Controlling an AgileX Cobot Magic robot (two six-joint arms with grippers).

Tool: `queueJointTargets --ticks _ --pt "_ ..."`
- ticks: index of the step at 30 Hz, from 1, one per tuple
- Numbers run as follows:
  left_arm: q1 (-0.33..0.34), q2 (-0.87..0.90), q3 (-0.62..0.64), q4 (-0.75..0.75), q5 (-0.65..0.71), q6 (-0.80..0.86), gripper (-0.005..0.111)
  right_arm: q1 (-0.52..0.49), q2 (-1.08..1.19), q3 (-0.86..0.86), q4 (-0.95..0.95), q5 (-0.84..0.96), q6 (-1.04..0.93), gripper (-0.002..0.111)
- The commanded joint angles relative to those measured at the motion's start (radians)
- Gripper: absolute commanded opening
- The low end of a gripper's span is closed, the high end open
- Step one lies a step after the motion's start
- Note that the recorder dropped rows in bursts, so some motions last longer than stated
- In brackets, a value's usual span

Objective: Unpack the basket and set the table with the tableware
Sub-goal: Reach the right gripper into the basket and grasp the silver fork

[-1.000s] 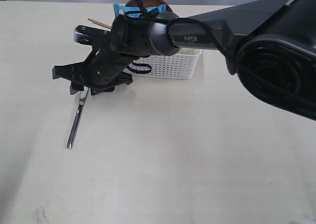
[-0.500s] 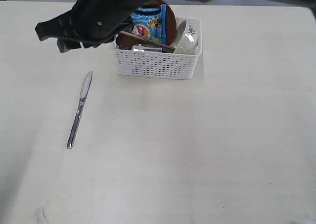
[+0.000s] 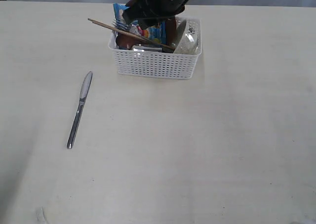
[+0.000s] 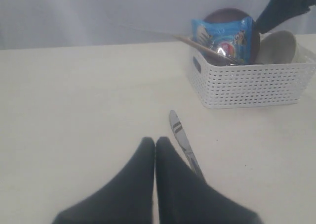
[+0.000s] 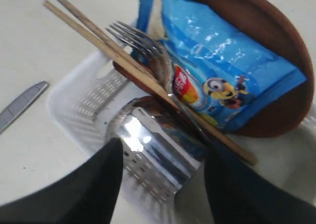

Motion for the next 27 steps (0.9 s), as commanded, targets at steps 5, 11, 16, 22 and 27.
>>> queueJointTargets --ticks 5,11,16,22,27 --pt "-0.006 -0.003 0.003 0.001 -0.002 0.000 0.000 -0.018 0.118 -0.032 -0.001 -0.154 -0.093 0.049" --pt "-0.006 -0.003 0.003 0.001 -0.002 0.000 0.000 -0.018 0.199 -0.087 -0.001 -0.170 -0.104 0.049" --pt "-0.006 -0.003 0.003 0.001 -0.002 0.000 0.000 -0.018 0.236 -0.120 0.013 -0.184 -0.103 0.048" --pt "-0.006 -0.003 0.003 0.001 -0.002 0.000 0.000 -0.018 0.263 -0.122 0.031 -0.219 -0.103 0.027" --pt "-0.006 -0.003 0.003 0.001 -0.002 0.000 0.000 -0.016 0.279 -0.122 0.038 -0.219 -0.112 0.030"
